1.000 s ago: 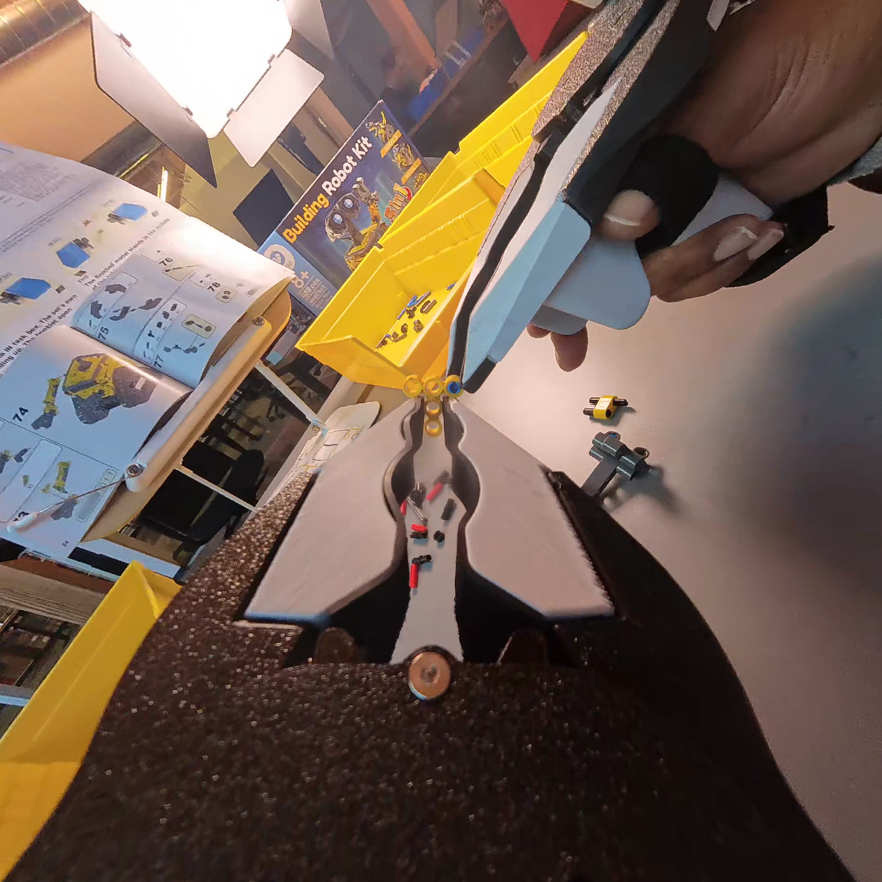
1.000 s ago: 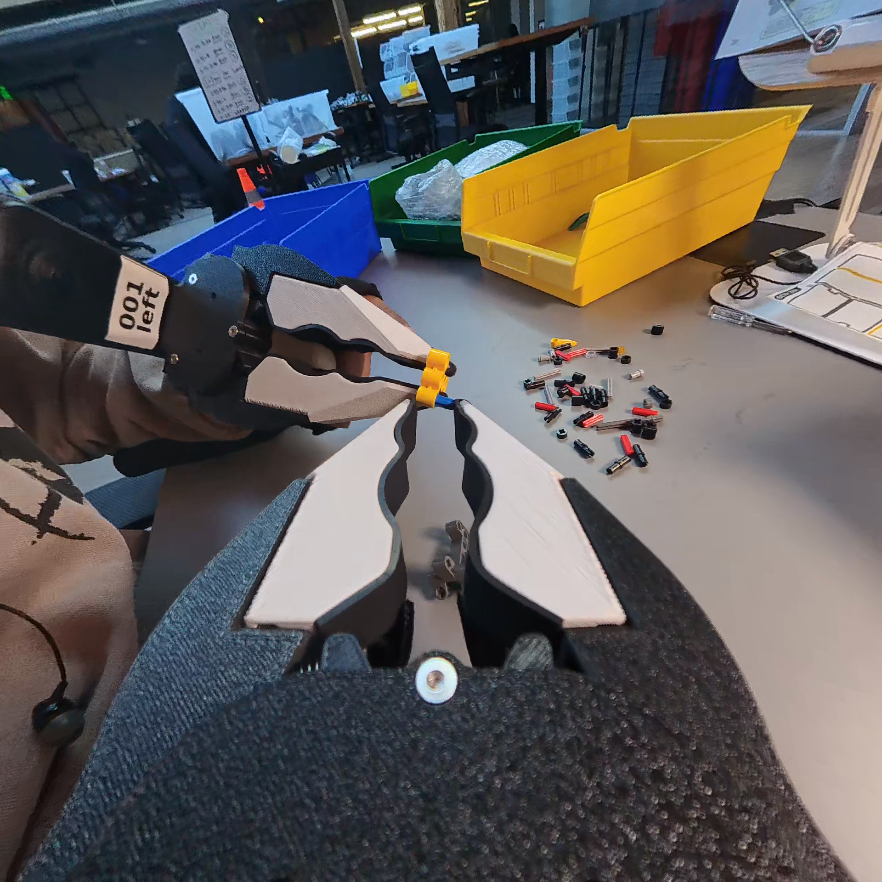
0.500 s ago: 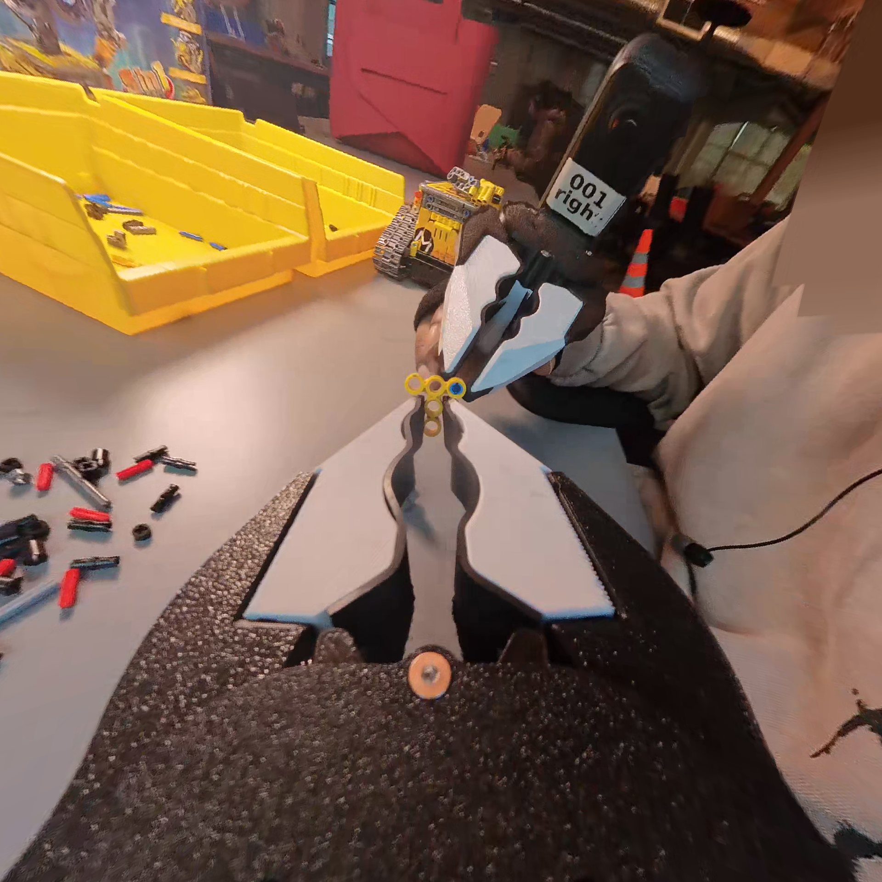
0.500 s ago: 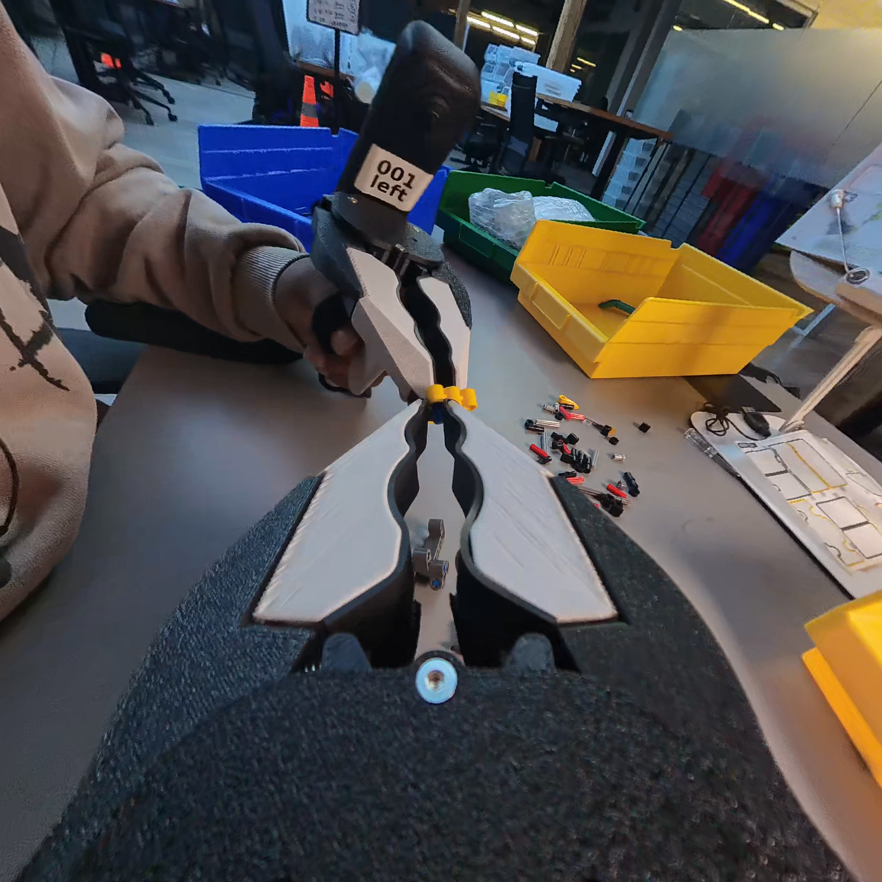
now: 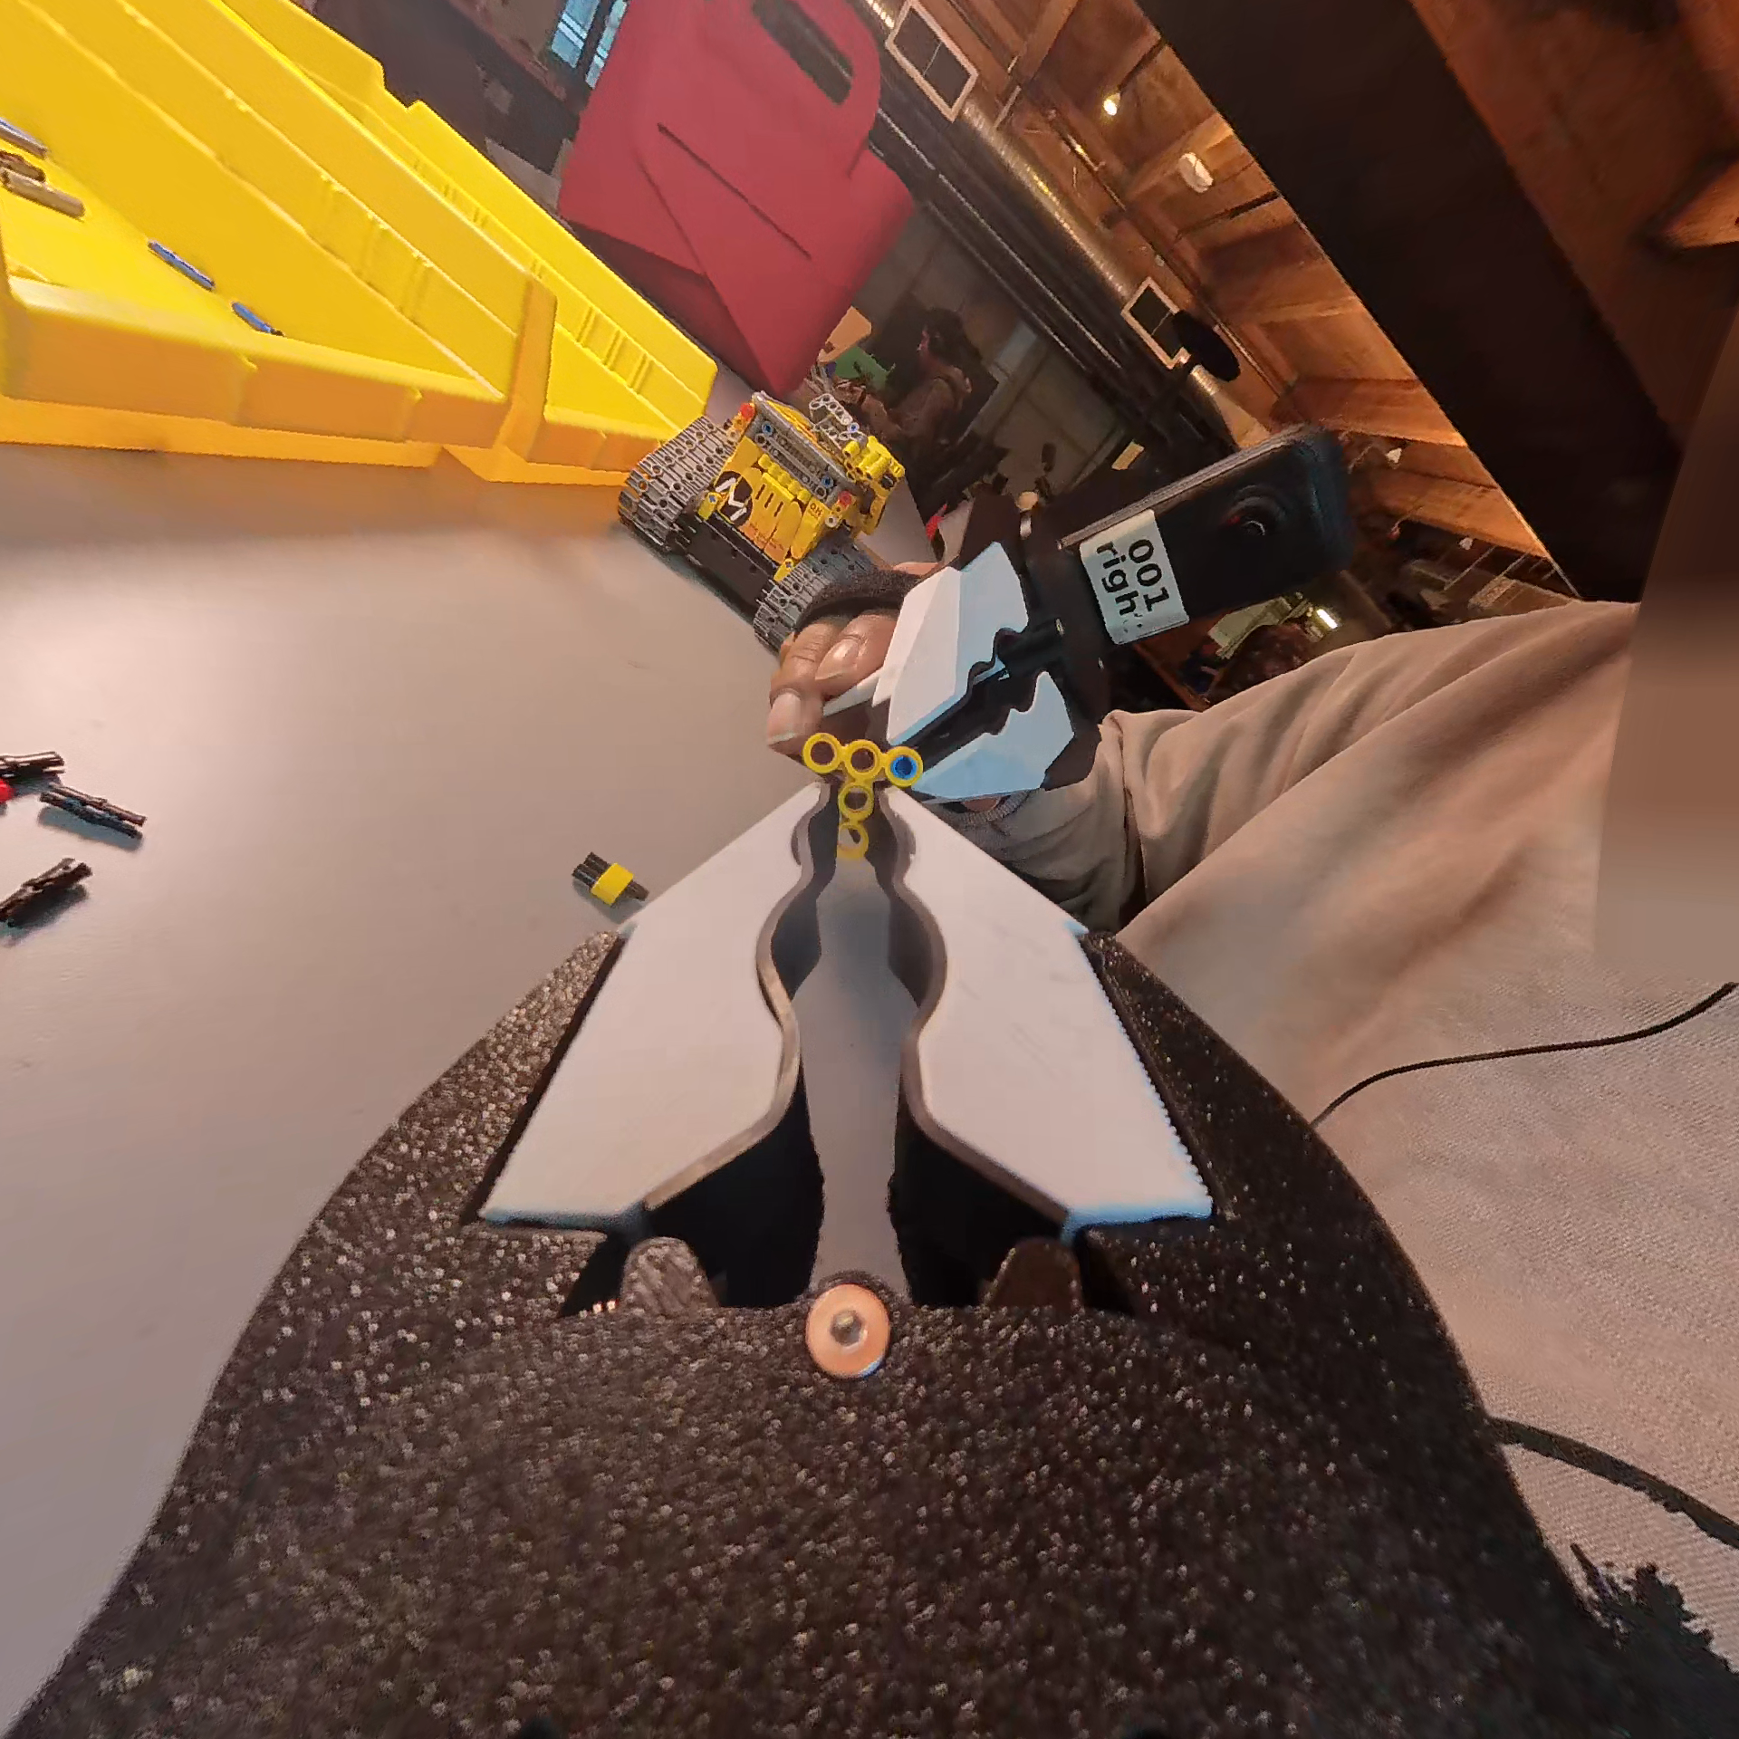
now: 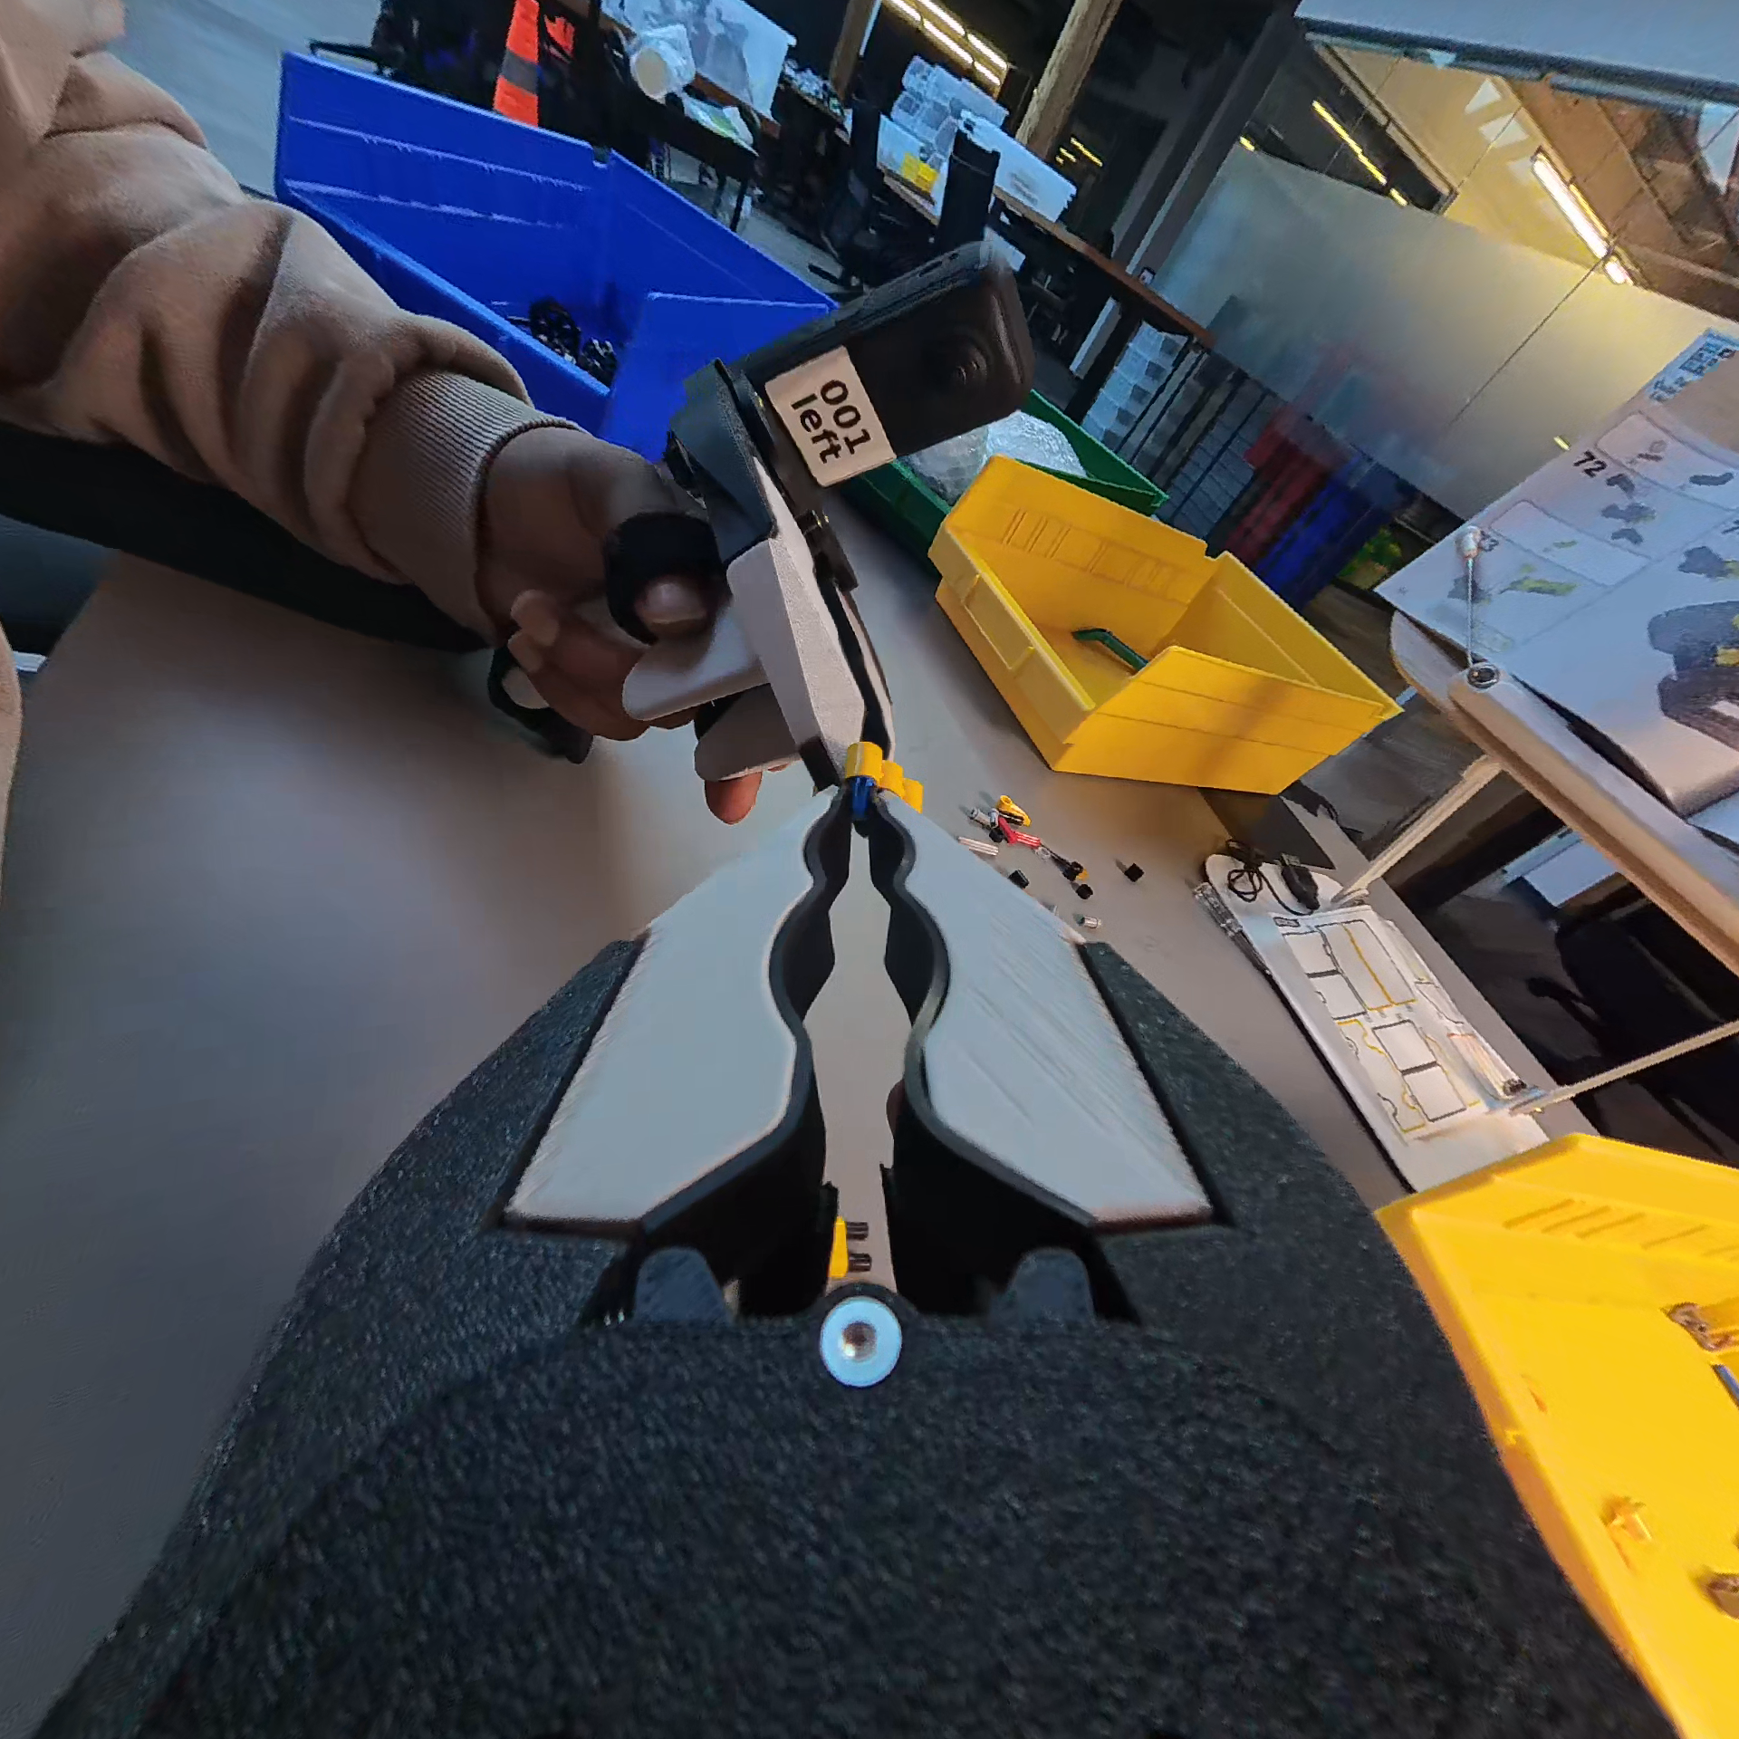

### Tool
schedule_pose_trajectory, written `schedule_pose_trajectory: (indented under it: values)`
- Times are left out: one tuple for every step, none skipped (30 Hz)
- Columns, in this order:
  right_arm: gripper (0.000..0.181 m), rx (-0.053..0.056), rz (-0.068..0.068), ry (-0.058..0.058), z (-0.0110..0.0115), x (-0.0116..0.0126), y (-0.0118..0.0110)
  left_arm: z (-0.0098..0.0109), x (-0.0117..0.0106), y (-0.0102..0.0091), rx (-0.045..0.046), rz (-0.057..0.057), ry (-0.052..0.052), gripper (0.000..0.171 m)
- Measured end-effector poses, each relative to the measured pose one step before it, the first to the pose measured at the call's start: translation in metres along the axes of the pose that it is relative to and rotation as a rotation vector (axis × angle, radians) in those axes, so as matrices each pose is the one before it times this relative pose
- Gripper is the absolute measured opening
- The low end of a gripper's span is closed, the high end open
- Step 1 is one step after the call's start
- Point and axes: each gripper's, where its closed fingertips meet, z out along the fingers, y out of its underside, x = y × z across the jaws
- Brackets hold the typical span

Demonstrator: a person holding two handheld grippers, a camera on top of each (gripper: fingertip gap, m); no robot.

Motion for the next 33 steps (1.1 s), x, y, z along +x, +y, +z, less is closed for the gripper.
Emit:
schedule_pose_trajectory:
  values:
    - [0.0,-0.0066,-0.013,0.0064,0.00027,0.00129,0.00049,-0.0007,0.00022,-0.00164,0.00615,-0.0027,0.0029,0.006]
    - [0.0,0.0122,-0.0033,0.0019,-0.00041,0.00095,-0.00131,-0.00054,0.0017,-0.00232,0.0084,-0.0007,0.0095,0.006]
    - [0.0,0.0147,0.0178,-0.0057,-0.0007,0.00076,-0.00222,-0.00027,0.00177,-0.00205,0.00795,-0.0019,0.0098,0.006]
    - [0.0,0.0068,0.0051,-0.0048,-0.00061,0.00046,-0.00114,-0.0004,0.00123,-0.00207,0.00754,0.0067,0.0025,0.006]
    - [0.0,0.0074,-0.002,0.001,-0.00017,0.00062,-0.00142,-0.00054,0.00152,-0.00233,0.01014,0.0165,-0.0038,0.006]
    - [0.0,0.0106,0.0031,0.0007,-0.0004,0.00056,-0.00208,-0.00037,0.00173,-0.00255,0.01254,0.0164,-0.004,0.006]
    - [0.0,0.0098,0.0107,-0.0017,-0.00048,0.00064,-0.00209,-0.00009,0.00147,-0.00224,0.01149,0.0138,-0.0042,0.006]
    - [0.0,0.0121,0.0155,0.0009,-0.00036,0.00098,-0.00194,0.00003,0.00108,-0.00244,0.01279,0.0085,-0.0022,0.006]
    - [0.0,0.0132,0.0259,-0.0031,-0.00035,0.00065,-0.00185,0.00003,0.00094,-0.002,0.0103,0.0077,-0.0008,0.006]
    - [0.0,0.014,0.0356,-0.0055,-0.00012,0.00065,-0.00114,-0.00008,0.0005,-0.0018,0.01072,0.0107,-0.0043,0.006]
    - [0.0,0.0155,0.0363,-0.0068,-0.0002,0.00036,-0.00098,-0.00005,0.00044,-0.00144,0.00796,0.0117,-0.0039,0.006]
    - [0.0,0.0144,0.0369,-0.0059,0.00015,0.00021,-0.00049,-0.00029,0.00022,-0.00138,0.00799,0.0098,-0.0036,0.005]
    - [0.001,0.0186,0.0459,-0.0088,0.00019,0.00023,-0.00076,-0.00038,0.00049,-0.00148,0.00905,0.0073,-0.0012,0.005]
    - [0.001,0.0183,0.0507,-0.0139,0.00038,-0.00011,-0.00054,-0.00221,0.00043,-0.00504,0.02898,0.0042,0.0012,0.005]
    - [0.0,0.0026,0.0347,-0.0115,-0.00059,0.00019,0.00243,-0.01115,-0.00068,-0.02079,0.10692,-0.0167,0.0065,0.006]
    - [0.0,-0.0504,0.0182,0.0102,-0.00339,0.00396,0.01612,-0.02232,-0.00551,-0.03902,0.15504,-0.0271,-0.0126,0.006]
    - [0.0,-0.0173,0.0667,0.0065,-0.00472,0.00446,0.01327,-0.01498,-0.00101,-0.02571,0.06764,0.0822,-0.0372,0.003]
    - [0.0,0.0247,0.0477,-0.004,-0.0025,0.00164,-0.0027,0.00094,0.00961,0.00901,-0.07608,0.0978,-0.0012,0.005]
    - [0.0,0.0192,-0.0325,0.01,0.00204,0.00079,-0.00971,0.00978,0.0113,0.0244,-0.10619,0.0501,0.015,0.006]
    - [0.0,0.0281,-0.0234,0.0058,0.00553,0.00093,-0.01106,0.00949,0.00269,0.02018,-0.0691,0.0052,-0.0054,0.007]
    - [0.0,0.0188,-0.0089,-0.017,0.00617,-0.00155,-0.00736,0.00362,-0.00199,0.00594,-0.00481,-0.042,0.0045,0.006]
    - [0.0,-0.0004,-0.0289,-0.006,0.00368,-0.00127,-0.00288,-0.00074,-0.00457,-0.00238,0.01344,-0.0603,0.0083,0.006]
    - [0.0,-0.0084,-0.0463,0.0197,0.00092,0.0008,-0.0004,-0.00192,-0.00783,-0.00155,0.00621,-0.0185,-0.023,0.006]
    - [0.0,-0.0015,-0.0414,0.0265,-0.00018,0.00088,-0.00024,-0.0004,-0.00625,0.00426,-0.01931,-0.0037,-0.02,0.006]
    - [0.008,-0.0088,-0.0282,0.0221,0.00028,-0.00024,0.00066,0.00175,-0.00272,0.00698,-0.02568,-0.0253,-0.0004,0.006]
    - [0.017,-0.0228,-0.0206,0.0165,0.00094,-0.00102,0.0013,0.00295,-0.00078,0.00605,-0.01655,-0.0386,0.0095,0.006]
    - [0.02,-0.0174,-0.0308,0.0198,0.00043,-0.00084,-0.00007,0.00321,0.00061,0.00417,-0.0086,-0.0339,0.014,0.006]
    - [0.02,-0.0086,-0.0459,0.0328,-0.00033,0.00094,-0.00133,0.00317,0.00145,0.00275,-0.00605,-0.0241,0.0153,0.006]
    - [0.02,-0.0172,-0.0503,0.0358,-0.00001,0.00201,0.00036,0.00309,0.00087,0.00229,-0.00591,-0.0143,0.0096,0.007]
    - [0.019,-0.0245,-0.0451,0.0119,0.00056,-0.0007,0.00216,0.00305,-0.00021,0.00285,-0.011,-0.0139,0.0063,0.007]
    - [0.014,-0.0024,-0.0311,0.0021,-0.00019,-0.00192,-0.00029,0.00272,-0.00026,0.00296,-0.01134,-0.0163,0.0068,0.007]
    - [0.01,0.0055,-0.0189,0.0101,-0.00057,-0.00046,-0.00106,0.0024,0.00008,0.00252,-0.00732,-0.015,0.0079,0.006]
    - [0.007,-0.0135,-0.0188,-0.0027,0.00035,-0.0016,0.00189,0.0019,0.00031,0.00187,-0.00365,-0.0127,0.0076,0.007]
